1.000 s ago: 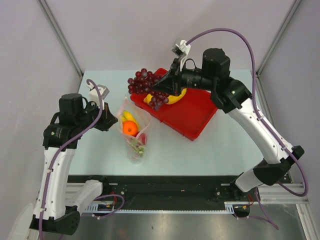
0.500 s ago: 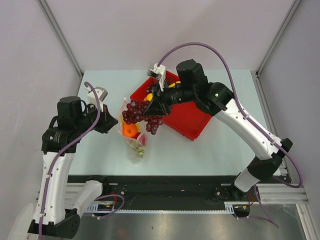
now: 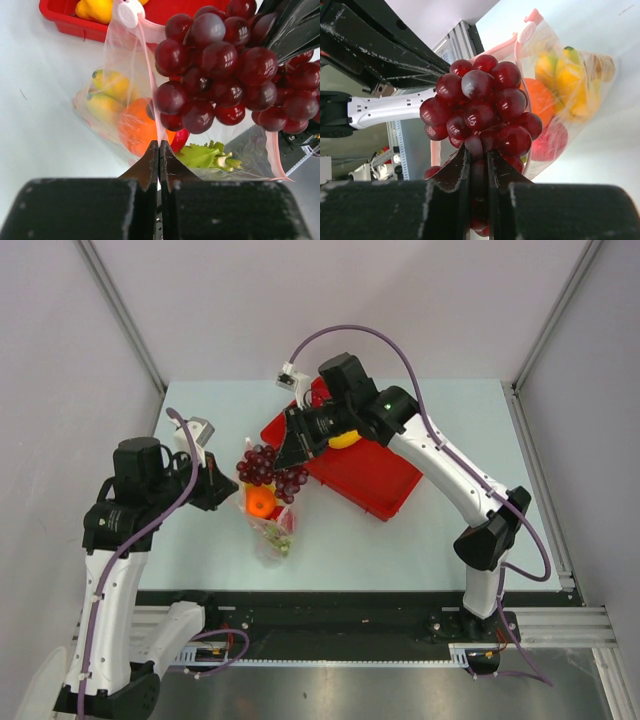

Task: Place the food in the zip-top bag and seal the zipper
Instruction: Place the fake fruit in the zipper food storage bag.

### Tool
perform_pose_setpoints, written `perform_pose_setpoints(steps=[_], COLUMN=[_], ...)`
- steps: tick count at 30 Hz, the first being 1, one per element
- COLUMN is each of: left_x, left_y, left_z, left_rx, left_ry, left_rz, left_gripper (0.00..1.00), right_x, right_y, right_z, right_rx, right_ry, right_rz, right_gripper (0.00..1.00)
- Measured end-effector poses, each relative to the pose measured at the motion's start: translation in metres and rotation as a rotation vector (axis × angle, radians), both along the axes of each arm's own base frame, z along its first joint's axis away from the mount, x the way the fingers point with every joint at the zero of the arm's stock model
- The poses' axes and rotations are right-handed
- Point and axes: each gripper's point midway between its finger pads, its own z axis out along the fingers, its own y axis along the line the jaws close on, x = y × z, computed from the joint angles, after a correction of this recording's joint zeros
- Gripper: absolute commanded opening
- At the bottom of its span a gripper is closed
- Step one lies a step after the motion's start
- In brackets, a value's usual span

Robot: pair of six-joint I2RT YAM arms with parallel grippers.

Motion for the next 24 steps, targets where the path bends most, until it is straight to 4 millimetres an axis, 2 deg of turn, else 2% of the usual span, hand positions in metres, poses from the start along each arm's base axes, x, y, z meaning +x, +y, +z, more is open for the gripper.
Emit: perform_pose_setpoints(steps=[11,14,18,19,21,23,24], left_x=[0.001,0.002,0.003,0.002,0.002,0.002,0.002], left_y=[-0.003,-0.004,-0.005,-0.005,-0.006,-0.008,-0.008], left_z=[0.001,0.002,0.001,0.001,0.001,0.001,0.001], left_rx=[-0.03,-0.041,-0.055,-0.058,-0.066,-0.073,-0.077], left_ry=[-0.002,0.002,0.018,0.021,0.028,0.03,0.032], left_rz=[0.01,0.014,0.021,0.021,0.018,0.013,0.012], left_gripper=[0.0,0.0,0.0,0.0,0.0,0.0,0.0], right_x=[0.007,0.006,0.008,0.009,0.008,0.006,0.003], right_y=[0.019,0.024,0.027,0.026,0.022,0.019,0.019], right_z=[0.014,0.006,-0.02,-0.03,-0.049,-0.065,-0.069], right_rx=[0.001,-0.033,-0.112,-0.135,-0.175,-0.206,-0.21], right_ry=[-0.041,-0.073,-0.139,-0.147,-0.168,-0.195,-0.217], right_rz=[-0.089,-0.113,-0.152,-0.16,-0.172,-0.172,-0.161], right_gripper=[0.0,0.0,0.02,0.07,0.28,0.56,0.57])
